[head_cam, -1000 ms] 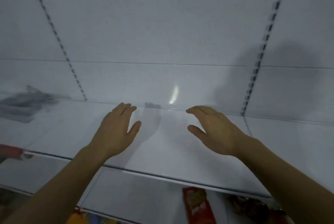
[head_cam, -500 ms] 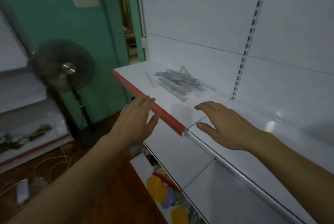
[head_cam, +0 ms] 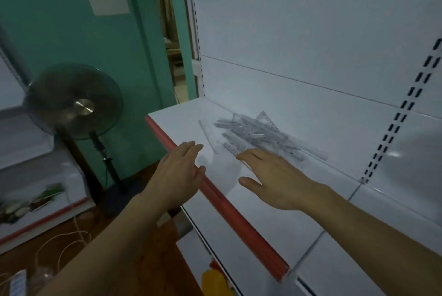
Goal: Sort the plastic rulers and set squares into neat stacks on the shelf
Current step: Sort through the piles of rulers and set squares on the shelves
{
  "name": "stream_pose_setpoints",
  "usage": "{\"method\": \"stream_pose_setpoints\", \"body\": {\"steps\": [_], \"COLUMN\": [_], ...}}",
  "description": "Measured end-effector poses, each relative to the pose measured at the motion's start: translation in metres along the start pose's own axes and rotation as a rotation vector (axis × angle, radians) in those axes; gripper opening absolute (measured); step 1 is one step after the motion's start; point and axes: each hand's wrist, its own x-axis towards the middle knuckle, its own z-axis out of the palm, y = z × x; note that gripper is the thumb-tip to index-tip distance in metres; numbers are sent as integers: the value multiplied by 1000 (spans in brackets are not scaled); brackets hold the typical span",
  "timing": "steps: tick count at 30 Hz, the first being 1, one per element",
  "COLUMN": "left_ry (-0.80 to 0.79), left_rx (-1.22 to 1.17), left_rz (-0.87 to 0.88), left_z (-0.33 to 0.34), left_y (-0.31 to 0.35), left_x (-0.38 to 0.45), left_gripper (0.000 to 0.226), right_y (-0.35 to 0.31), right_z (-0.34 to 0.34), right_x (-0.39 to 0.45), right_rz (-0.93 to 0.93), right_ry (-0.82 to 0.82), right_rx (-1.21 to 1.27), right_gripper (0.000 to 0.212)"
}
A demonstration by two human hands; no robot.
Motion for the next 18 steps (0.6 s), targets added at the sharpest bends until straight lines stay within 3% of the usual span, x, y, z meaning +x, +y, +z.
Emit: {"method": "stream_pose_setpoints", "body": {"steps": [7,12,18], "left_ry": [-84,-43,-16], "left_rx": [-57,-155,-306], "left_rz": [103,315,584], "left_z": [35,60,79], "left_y": [-18,-26,-29], "left_x": [76,137,203], "left_gripper": [59,59,55], "right_y": [49,70,76], "right_z": [7,12,19], "right_x": [46,58,74], "right_rz": [150,311,401], "right_ry": [70,34,10], "right_rx": [-33,-120,-154], "right_gripper": [53,50,26]}}
